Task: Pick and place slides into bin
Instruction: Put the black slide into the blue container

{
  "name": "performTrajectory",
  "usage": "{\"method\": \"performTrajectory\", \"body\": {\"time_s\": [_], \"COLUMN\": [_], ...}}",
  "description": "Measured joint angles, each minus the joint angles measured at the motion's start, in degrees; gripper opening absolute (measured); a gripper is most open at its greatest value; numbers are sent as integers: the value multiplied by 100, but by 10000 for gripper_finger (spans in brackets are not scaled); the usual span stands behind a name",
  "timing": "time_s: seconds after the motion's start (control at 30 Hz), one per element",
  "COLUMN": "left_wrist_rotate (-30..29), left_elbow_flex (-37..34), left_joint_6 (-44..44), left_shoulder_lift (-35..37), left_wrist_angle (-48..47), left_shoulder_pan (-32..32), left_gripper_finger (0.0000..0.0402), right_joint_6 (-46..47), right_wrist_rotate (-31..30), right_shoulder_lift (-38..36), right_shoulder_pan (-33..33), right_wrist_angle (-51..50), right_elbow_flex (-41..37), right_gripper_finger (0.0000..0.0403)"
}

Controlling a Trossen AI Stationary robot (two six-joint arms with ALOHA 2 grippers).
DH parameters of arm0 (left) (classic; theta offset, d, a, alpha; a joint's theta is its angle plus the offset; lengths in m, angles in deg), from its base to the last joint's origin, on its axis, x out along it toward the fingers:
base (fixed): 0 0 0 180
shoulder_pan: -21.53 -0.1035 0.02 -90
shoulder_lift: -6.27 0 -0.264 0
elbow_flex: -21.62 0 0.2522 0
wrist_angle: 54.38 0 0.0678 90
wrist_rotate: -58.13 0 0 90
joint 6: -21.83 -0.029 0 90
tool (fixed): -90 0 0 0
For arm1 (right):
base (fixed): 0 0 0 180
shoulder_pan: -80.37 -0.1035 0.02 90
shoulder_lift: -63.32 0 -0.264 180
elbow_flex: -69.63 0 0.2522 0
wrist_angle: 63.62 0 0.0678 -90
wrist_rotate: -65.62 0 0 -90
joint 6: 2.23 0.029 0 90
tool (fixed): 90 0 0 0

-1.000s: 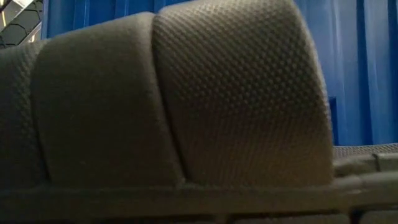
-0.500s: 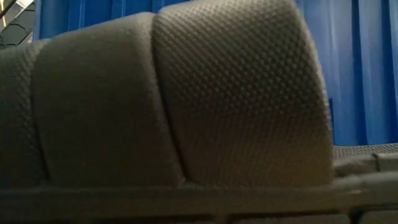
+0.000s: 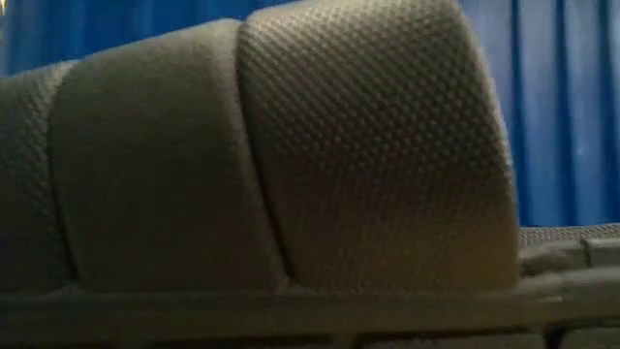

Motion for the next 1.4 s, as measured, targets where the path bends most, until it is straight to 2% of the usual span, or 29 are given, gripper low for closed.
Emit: {"method": "performTrajectory", "body": {"time_s": [0.17, 0.33, 0.47, 0.63, 0.83, 0.9, 1.0, 1.2, 1.4], "left_wrist_rotate": [-156, -383, -189, -903, -1674, -1563, -1056, -399, 1125], "left_elbow_flex": [9, 291, 733, 1343, 1465, 1445, 1534, 1981, 2431], "left_joint_6": [-289, -192, -11, -272, -560, -662, -771, -1525, -2168], "left_shoulder_lift": [11, 35, 35, 39, 39, 37, 63, 254, 659], "left_wrist_angle": [-276, -356, -406, -938, -1673, -1748, -1742, -1733, -1427], "left_shoulder_pan": [-32, -57, -61, -58, -163, -170, -171, 182, 730], "left_gripper_finger": [301, 301, 301, 301, 301, 301, 301, 301, 301], "right_joint_6": [-40, 40, 213, 274, 263, 266, 235, 271, 606], "right_wrist_rotate": [101, 108, 96, 444, 427, 430, 433, 364, 786], "right_shoulder_lift": [0, -5, -52, -46, -46, -46, -46, -46, -46], "right_shoulder_pan": [2, 96, 246, 348, 352, 352, 365, 522, 772], "right_wrist_angle": [0, -4, 0, -28, -46, -51, -52, -89, -276], "right_elbow_flex": [0, 0, -2, -2, -2, -2, -2, -2, -2], "right_gripper_finger": [201, 201, 201, 201, 201, 201, 201, 201, 201]}}
